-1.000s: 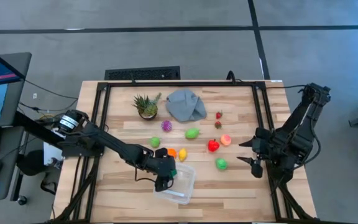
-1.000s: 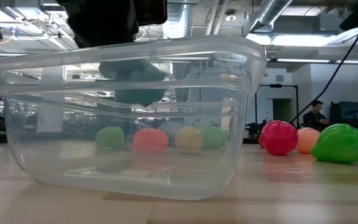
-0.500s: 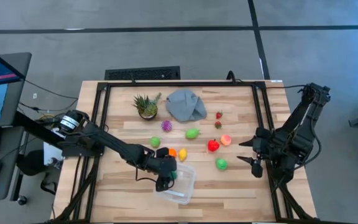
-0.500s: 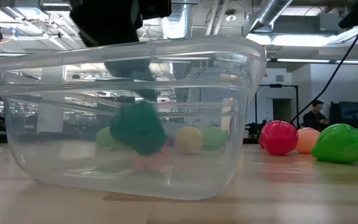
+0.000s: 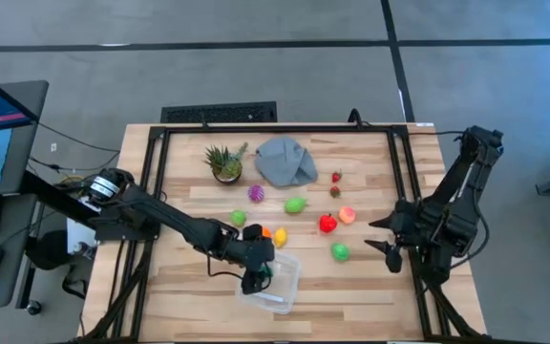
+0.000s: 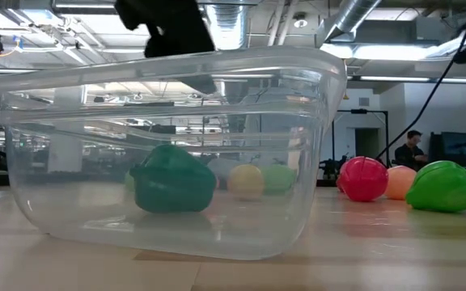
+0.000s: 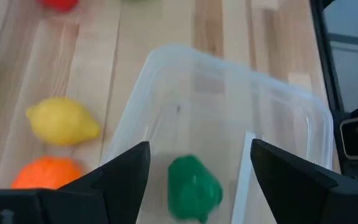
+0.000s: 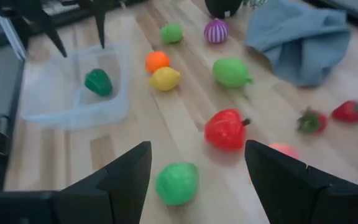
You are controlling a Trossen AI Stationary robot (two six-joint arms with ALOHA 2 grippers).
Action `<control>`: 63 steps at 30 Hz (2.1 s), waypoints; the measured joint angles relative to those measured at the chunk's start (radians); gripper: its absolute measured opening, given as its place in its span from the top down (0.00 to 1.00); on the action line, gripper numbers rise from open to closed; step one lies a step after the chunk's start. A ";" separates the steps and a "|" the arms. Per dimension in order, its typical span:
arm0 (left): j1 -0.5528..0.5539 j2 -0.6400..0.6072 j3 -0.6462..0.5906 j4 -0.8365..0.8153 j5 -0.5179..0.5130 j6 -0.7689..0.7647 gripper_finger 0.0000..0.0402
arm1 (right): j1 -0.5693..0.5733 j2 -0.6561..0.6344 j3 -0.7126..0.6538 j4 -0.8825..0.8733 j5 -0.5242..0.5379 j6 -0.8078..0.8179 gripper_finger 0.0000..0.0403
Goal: Pick and placing Produce into tupperware
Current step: Put the avocado into the transparent bin
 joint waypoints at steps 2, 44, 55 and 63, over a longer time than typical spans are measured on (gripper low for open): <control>-0.004 -0.035 -0.001 -0.060 -0.013 -0.021 0.33 | 0.032 0.000 -0.048 0.050 0.034 0.077 0.30; -0.618 -0.593 -0.170 -1.029 -1.109 -1.229 0.33 | -0.208 0.445 -0.001 0.362 -0.311 -0.282 0.30; -0.715 -0.606 -0.246 -1.174 -1.143 -1.535 0.33 | -0.294 0.445 -0.001 0.426 -0.353 -0.374 0.24; -0.717 -0.634 -0.269 -1.178 -1.143 -1.557 0.33 | -0.344 0.444 -0.003 0.469 -0.397 -0.442 0.16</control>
